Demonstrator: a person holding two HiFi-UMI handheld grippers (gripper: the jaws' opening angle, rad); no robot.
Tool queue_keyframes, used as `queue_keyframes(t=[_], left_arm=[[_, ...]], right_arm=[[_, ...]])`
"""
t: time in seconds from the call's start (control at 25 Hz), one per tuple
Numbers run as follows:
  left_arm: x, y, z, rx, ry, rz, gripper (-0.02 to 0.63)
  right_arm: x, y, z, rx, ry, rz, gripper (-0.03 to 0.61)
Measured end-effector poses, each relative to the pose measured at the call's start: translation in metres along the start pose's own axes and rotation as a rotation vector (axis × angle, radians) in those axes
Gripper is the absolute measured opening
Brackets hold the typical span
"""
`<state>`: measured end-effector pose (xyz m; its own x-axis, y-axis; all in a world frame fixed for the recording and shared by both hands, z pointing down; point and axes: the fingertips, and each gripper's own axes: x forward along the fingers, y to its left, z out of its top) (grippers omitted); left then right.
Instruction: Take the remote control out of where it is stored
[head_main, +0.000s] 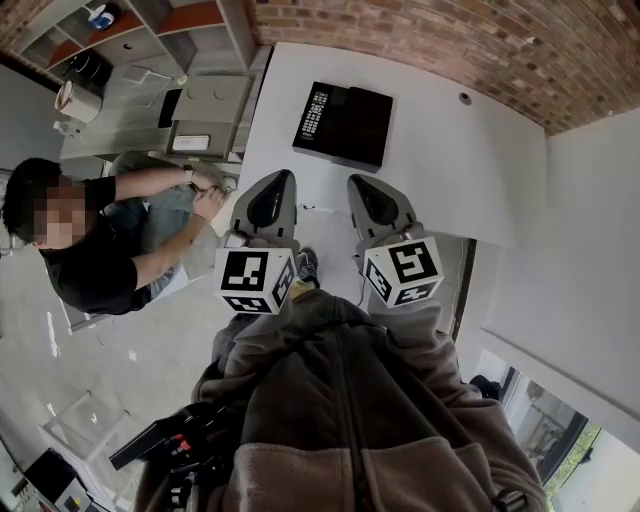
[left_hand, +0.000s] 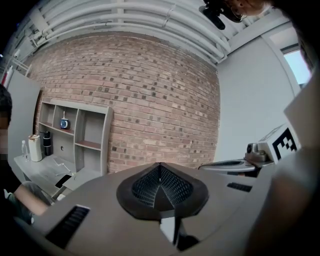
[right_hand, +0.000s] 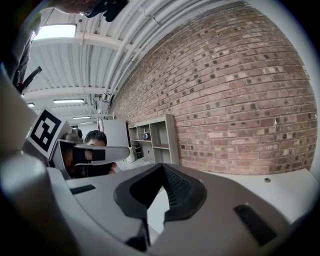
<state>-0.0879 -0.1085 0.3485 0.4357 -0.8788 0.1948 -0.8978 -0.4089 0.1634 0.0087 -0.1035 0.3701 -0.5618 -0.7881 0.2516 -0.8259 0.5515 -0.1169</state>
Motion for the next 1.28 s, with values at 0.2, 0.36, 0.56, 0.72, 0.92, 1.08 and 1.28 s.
queue_keyframes(t=[0.2, 0.36, 0.56, 0.72, 0.92, 1.08, 1.28], left_arm=[[0.027, 0.022, -0.010, -0.016, 0.039, -0.020, 0.005], [0.043, 0.034, -0.027, -0.027, 0.074, -0.022, 0.005], [0.063, 0.045, -0.049, -0.024, 0.116, -0.008, 0.005], [0.079, 0.057, -0.072, -0.027, 0.150, 0.028, 0.005], [0.093, 0.075, -0.097, -0.048, 0.204, 0.075, 0.005], [0.104, 0.086, -0.113, -0.076, 0.238, 0.100, 0.005], [0.116, 0.097, -0.133, -0.109, 0.274, 0.117, 0.005]], right_arm=[[0.035, -0.009, -0.014, 0.021, 0.058, -0.010, 0.002], [0.055, -0.015, -0.035, 0.066, 0.112, 0.000, 0.002], [0.080, -0.028, -0.065, 0.179, 0.177, 0.037, 0.003], [0.101, -0.044, -0.092, 0.305, 0.238, 0.054, 0.003], [0.133, -0.061, -0.130, 0.486, 0.332, 0.070, 0.045], [0.165, -0.078, -0.162, 0.580, 0.405, 0.065, 0.076], [0.208, -0.098, -0.201, 0.746, 0.502, 0.041, 0.133]])
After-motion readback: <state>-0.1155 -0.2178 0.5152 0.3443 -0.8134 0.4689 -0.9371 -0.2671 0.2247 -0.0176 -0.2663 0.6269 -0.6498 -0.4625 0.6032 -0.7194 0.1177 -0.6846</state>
